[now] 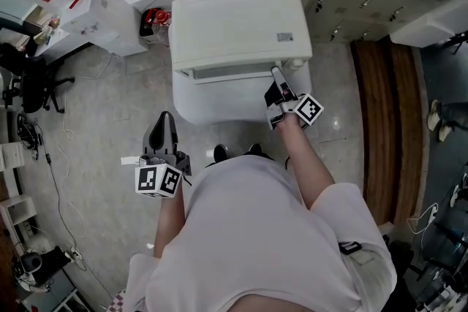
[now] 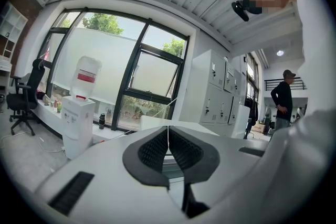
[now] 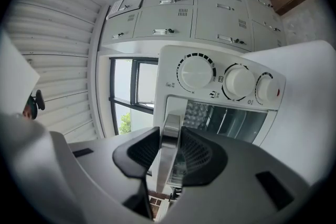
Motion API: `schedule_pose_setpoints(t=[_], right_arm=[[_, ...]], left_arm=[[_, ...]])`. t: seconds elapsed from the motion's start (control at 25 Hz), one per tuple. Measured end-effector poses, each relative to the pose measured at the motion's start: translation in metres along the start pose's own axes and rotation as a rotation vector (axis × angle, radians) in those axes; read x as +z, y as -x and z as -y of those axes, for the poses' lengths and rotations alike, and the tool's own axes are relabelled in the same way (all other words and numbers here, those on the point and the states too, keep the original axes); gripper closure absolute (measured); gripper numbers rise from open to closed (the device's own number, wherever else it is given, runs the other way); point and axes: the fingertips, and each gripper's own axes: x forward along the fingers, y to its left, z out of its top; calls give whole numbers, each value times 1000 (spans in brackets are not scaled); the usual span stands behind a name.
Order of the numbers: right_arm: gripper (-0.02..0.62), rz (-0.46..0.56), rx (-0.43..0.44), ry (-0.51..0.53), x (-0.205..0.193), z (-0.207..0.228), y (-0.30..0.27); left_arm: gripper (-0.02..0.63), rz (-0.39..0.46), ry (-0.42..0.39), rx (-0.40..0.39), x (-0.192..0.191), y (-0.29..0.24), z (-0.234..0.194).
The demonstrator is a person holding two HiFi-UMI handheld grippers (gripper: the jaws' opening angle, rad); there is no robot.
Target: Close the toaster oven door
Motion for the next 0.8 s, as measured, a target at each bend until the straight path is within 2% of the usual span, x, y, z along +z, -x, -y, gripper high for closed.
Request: schedule_pose_setpoints(t=[0.4, 0.64, 0.8], right_arm=[[462, -20, -3, 3, 0, 3, -1], [379, -51, -4, -55, -2, 9, -3], [391, -22, -30, -47, 0, 9, 0]], left_arm=[[584, 9, 1, -8, 0, 13, 4], [584, 13, -4, -27, 0, 25, 11], [584, -5, -7, -33, -3, 33, 12]])
